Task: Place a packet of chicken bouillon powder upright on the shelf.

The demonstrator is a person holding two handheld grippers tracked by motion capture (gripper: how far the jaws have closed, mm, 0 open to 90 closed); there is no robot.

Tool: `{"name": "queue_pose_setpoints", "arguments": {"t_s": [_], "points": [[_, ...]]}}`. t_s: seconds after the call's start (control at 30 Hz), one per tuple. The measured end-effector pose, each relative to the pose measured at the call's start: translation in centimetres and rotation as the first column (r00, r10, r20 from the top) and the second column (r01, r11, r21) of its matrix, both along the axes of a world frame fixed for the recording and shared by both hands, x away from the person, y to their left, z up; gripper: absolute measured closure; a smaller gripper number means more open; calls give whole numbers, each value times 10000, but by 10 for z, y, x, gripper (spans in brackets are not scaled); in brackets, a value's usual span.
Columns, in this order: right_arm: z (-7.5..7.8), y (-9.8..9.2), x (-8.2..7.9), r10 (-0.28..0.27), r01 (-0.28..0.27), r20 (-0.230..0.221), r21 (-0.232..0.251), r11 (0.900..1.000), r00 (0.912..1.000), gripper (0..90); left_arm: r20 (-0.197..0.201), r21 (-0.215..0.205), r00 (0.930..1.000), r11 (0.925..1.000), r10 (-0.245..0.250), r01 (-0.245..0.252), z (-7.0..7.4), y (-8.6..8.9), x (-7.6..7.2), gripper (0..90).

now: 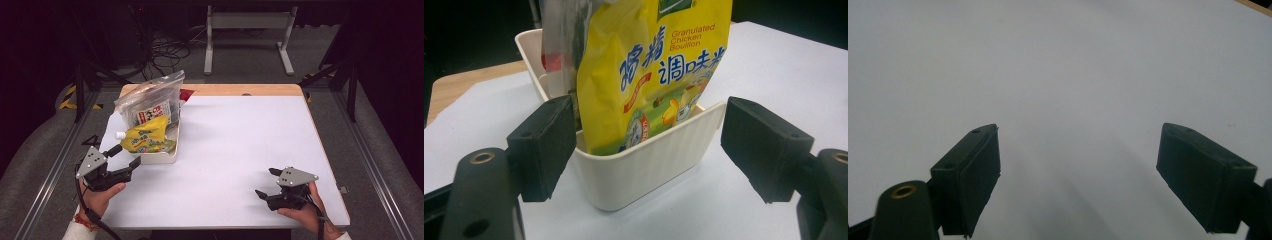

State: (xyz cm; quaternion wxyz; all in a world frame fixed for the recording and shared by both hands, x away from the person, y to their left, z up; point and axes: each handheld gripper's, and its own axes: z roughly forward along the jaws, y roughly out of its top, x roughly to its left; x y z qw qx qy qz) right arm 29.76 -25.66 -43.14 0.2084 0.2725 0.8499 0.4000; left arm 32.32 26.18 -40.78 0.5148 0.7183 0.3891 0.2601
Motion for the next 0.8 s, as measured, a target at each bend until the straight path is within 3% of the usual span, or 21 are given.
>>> {"name": "queue_pose_setpoints", "arguments": {"t_s": [0.4, 0.53, 0.8], "points": [[2, -1, 0, -54, 54, 89, 29, 10000, 9999, 176, 103, 362, 9999, 9993, 95, -98, -8, 6, -22, 202], [3, -1, 0, -56, 56, 178, -6, 10000, 9998, 174, 125, 239, 9997, 9995, -199, 196, -10, 3, -27, 195], [5, -4, 0, -184, 184, 304, 28, 9998, 9994, 171, -100, 422, 9982, 9974, -586, 590, -13, -11, -28, 176]]}}
